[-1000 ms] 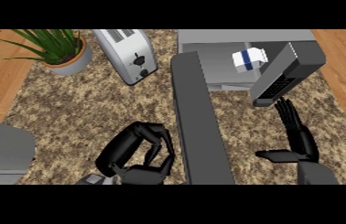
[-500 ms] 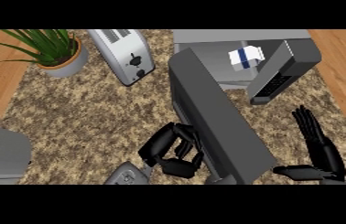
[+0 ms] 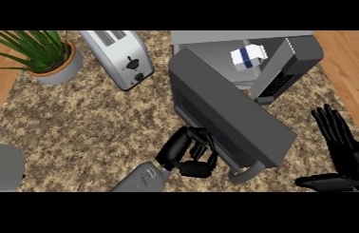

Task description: Pick up the milk, place it into the microwave and close the microwave

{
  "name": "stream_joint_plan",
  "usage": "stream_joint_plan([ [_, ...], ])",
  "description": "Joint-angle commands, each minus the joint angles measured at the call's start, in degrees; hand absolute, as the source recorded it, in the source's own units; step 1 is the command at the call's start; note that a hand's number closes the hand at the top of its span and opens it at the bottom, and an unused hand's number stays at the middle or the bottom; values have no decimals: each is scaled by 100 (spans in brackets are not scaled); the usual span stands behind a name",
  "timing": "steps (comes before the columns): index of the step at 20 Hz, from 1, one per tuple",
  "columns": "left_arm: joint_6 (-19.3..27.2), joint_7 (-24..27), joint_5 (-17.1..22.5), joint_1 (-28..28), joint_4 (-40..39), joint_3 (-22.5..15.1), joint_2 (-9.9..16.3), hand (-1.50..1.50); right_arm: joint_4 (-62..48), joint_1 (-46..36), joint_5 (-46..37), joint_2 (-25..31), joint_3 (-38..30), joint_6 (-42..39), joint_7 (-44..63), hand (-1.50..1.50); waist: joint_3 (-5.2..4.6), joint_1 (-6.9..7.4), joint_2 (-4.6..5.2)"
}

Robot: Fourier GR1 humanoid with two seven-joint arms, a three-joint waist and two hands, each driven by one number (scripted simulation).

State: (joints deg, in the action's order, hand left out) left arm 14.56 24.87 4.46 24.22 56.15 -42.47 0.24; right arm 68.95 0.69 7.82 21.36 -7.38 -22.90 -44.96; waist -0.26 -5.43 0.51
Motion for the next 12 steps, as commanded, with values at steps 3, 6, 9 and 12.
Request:
stream_joint_plan([
  [3,446,-208,939,787,-574,-608,-22,150,844,76,481,212,128,-636,317,-150,-5,-211,46],
  [6,583,42,1309,859,-593,-855,-22,150,1111,125,758,343,104,-761,527,-150,-7,-318,66],
  [9,877,321,1706,842,-476,-889,-22,150,1406,58,898,352,242,-809,707,-150,-15,-409,97],
  [12,1039,251,2093,1052,-366,-921,-22,150,1663,114,1022,391,386,-855,977,-150,-22,-593,114],
])
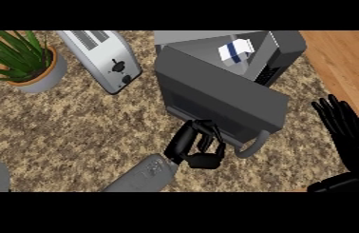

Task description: Pick up the milk, place it into the microwave and close the microwave

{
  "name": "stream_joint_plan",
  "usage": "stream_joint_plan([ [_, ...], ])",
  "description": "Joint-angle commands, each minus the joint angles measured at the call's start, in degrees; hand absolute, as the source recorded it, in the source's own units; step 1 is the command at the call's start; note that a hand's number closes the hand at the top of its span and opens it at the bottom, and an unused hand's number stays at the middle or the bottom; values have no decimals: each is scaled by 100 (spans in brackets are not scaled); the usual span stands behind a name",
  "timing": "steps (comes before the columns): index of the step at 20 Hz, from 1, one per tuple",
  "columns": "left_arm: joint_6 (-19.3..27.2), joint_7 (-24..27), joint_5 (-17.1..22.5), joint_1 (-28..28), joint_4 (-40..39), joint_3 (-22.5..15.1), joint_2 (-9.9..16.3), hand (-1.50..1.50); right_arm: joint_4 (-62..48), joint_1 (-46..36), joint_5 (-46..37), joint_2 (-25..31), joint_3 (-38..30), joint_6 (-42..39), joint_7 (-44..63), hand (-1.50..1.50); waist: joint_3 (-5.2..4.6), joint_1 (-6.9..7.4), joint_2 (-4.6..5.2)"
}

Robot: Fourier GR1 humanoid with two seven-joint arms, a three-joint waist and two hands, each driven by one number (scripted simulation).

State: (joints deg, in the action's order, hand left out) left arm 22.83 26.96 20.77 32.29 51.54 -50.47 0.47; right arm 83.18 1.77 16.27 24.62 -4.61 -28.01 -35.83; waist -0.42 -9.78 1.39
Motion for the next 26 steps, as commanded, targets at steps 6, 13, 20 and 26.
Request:
stream_joint_plan([
  [6,1134,317,1050,539,165,169,-45,150,621,-128,361,521,-30,-440,393,-150,-14,-325,19],
  [13,1695,142,1701,1115,-128,284,-46,-150,692,-421,632,711,-247,-402,579,-150,9,-515,128],
  [20,2121,-28,2203,1498,-456,476,-47,-150,1061,-995,-266,1486,-836,135,415,150,1,-711,170],
  [26,2259,164,2634,1710,-390,664,-47,-150,1050,-1279,-510,1627,-911,321,402,150,0,-695,309],
])
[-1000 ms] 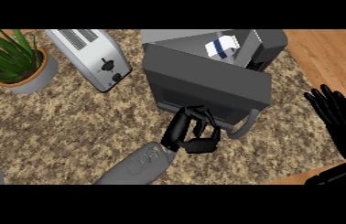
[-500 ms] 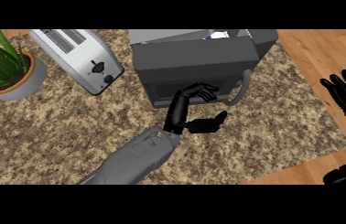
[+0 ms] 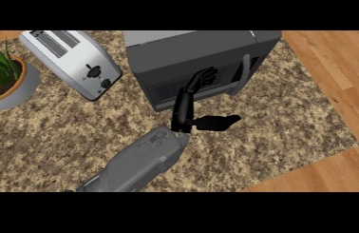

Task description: Pick up the milk, place it into the microwave and close the microwave

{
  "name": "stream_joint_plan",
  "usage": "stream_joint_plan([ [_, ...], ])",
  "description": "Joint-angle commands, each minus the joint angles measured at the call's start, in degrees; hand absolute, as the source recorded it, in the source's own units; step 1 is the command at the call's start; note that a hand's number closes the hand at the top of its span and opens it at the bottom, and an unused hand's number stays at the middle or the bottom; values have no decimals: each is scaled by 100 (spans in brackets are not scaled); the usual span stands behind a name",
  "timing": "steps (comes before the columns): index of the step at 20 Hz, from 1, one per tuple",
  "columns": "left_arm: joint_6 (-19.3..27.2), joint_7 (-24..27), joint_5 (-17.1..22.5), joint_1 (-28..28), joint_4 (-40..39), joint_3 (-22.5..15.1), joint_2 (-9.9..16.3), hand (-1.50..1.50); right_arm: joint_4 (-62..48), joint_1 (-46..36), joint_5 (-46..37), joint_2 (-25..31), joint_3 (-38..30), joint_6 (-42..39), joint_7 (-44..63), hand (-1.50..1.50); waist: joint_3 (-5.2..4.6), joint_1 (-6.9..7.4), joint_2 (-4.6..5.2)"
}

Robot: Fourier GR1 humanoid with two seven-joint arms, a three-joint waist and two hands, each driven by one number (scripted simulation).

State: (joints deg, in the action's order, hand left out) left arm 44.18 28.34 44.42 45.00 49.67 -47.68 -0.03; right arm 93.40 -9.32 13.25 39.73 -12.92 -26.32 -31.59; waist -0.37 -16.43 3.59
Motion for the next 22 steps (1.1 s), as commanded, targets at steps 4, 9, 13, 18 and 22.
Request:
stream_joint_plan([
  [4,290,149,481,453,-234,327,3,-150,-21,-274,-312,168,-97,195,-63,150,10,13,89],
  [9,227,331,689,509,-299,306,3,-150,-135,-458,-404,208,-107,267,-62,150,10,68,162],
  [13,244,453,819,567,-391,273,3,-150,-149,-534,-441,212,-82,283,-58,150,11,24,159],
  [18,204,588,977,618,-396,179,3,-150,-314,-704,-476,214,-69,302,-86,150,22,63,211],
  [22,103,683,1018,659,-350,80,3,-150,-716,-586,549,-557,215,-144,42,-150,66,169,289],
])
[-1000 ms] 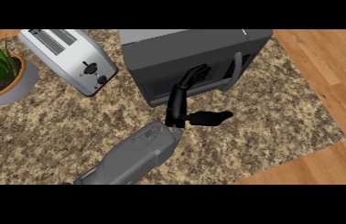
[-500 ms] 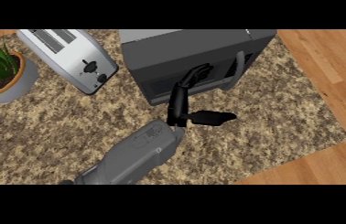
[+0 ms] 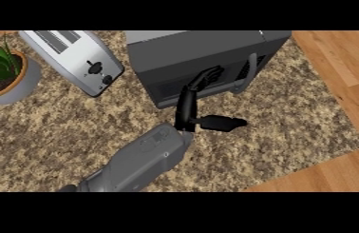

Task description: Pick up the milk, place it into the microwave and close the microwave

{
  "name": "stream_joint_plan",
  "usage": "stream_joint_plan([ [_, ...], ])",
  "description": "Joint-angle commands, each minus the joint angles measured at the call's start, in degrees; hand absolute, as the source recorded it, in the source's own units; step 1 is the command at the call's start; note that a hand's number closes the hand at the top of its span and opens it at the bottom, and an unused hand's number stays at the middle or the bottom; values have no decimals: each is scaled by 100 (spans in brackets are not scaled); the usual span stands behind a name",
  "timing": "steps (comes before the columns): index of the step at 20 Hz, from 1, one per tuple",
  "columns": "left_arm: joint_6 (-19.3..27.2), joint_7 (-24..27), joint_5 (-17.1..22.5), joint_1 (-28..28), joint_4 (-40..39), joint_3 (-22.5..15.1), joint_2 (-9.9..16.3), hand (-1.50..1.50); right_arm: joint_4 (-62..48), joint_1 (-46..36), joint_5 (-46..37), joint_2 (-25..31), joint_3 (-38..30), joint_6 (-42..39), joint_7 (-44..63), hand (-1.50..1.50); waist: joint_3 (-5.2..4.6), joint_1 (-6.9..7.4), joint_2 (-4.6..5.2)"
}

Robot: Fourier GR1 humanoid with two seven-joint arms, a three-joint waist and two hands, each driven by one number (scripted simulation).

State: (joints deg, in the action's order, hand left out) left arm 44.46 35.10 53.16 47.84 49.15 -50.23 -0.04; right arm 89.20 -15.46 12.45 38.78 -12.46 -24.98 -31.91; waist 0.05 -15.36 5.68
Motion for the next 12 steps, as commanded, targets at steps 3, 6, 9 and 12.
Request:
stream_joint_plan([
  [3,81,87,239,364,-397,314,4,-150,-453,-55,884,-440,173,-469,224,-150,-3,33,76],
  [6,49,94,368,440,-447,337,4,-150,-633,-89,1041,-442,215,-622,332,-150,-8,29,68],
  [9,38,165,437,452,-507,330,4,-150,-751,-173,1205,-389,172,-752,386,-150,-10,-22,72],
  [12,71,273,478,445,-522,289,4,-150,-928,-314,1387,-264,84,-896,472,-150,-13,-9,53],
])
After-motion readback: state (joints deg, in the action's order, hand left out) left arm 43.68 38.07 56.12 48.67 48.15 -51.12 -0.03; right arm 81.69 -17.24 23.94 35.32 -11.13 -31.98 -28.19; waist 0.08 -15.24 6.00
